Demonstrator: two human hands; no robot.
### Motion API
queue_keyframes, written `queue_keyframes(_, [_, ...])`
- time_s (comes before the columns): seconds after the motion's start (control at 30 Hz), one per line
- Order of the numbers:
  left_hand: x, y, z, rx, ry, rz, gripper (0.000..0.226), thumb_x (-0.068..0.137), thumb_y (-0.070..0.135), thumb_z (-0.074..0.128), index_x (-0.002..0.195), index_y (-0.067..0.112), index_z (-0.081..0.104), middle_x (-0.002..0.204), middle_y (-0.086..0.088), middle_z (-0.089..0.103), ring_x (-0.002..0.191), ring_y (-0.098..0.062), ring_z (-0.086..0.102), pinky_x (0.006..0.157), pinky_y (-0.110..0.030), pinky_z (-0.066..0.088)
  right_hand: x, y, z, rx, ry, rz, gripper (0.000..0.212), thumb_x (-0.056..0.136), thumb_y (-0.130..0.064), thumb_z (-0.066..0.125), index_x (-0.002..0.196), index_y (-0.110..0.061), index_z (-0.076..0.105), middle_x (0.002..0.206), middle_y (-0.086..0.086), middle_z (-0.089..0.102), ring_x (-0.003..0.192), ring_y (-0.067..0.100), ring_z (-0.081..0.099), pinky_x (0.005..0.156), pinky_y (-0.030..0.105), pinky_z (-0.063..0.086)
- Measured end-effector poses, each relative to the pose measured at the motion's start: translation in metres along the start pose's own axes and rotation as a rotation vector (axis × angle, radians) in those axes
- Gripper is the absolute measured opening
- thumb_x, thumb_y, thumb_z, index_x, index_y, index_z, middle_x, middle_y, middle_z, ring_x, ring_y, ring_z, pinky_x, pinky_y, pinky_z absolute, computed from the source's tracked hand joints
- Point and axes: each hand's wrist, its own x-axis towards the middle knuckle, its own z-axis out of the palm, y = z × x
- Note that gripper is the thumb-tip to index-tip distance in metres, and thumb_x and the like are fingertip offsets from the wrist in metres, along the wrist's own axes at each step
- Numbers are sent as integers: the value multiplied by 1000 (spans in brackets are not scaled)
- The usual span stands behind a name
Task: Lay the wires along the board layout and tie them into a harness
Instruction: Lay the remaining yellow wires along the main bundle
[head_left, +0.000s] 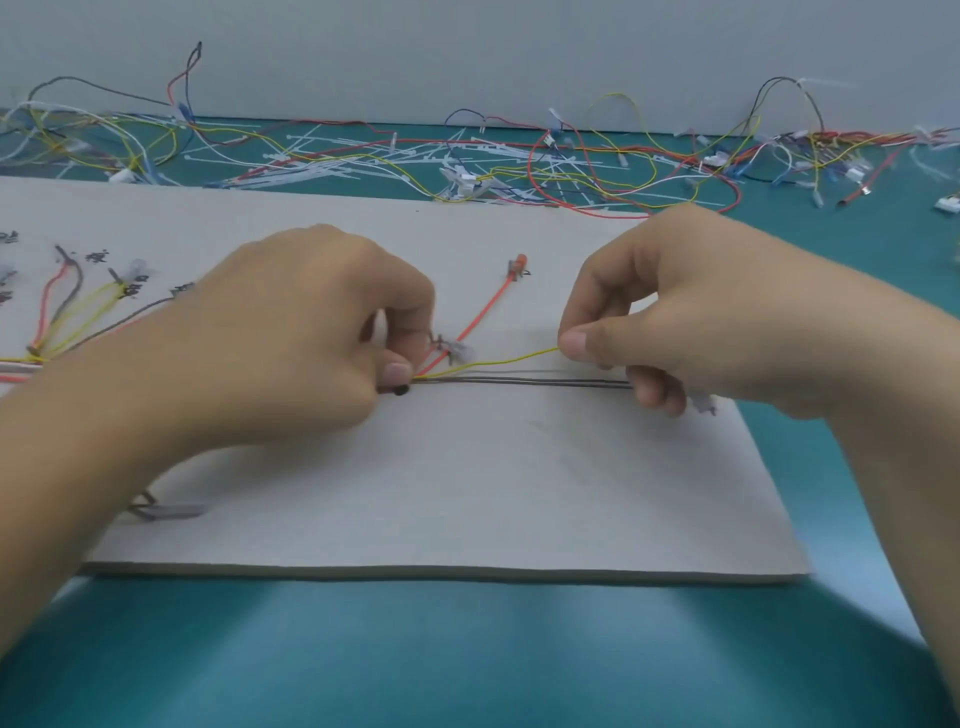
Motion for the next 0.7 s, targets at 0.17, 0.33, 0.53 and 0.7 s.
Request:
queue_keyframes(0.17, [1, -10, -7, -131, -102, -21, 13, 69, 43, 67, 82, 42, 66, 81, 21, 64, 75, -8, 62, 77, -42, 55, -1, 4, -8, -46, -20, -1, 21, 93, -12, 68, 74, -17, 74, 52, -2, 65, 34, 9, 54, 40, 22, 48])
queue_keyframes(0.33, [-1, -11, -8, -227, -75, 66, 8, 71, 39, 67, 77, 36, 68, 83, 18, 66, 84, -8, 63, 77, -38, 52, -1, 9, -14, -39, -42, 25, 29, 92, -1, 67, 74, -20, 79, 49, 2, 64, 36, 9, 57, 40, 18, 47])
queue_keyframes(0.53, [-1, -6, -1, -299, -101, 135, 15, 72, 22, 62, 75, 33, 72, 82, 14, 67, 84, -10, 63, 70, -14, 40, 2, 16, -21, -77, -39, 22, 14, 82, -11, 80, 72, -21, 79, 56, 8, 69, 44, 16, 64, 44, 21, 51])
queue_keyframes(0.7, [-1, -7, 0, -322, -118, 126, 16, 73, 23, 62, 75, 34, 73, 84, 15, 67, 84, -11, 63, 67, -9, 37, 3, 22, -28, -88, -56, 50, 20, 84, -4, 77, 71, -19, 79, 61, 8, 72, 52, 18, 71, 49, 21, 54])
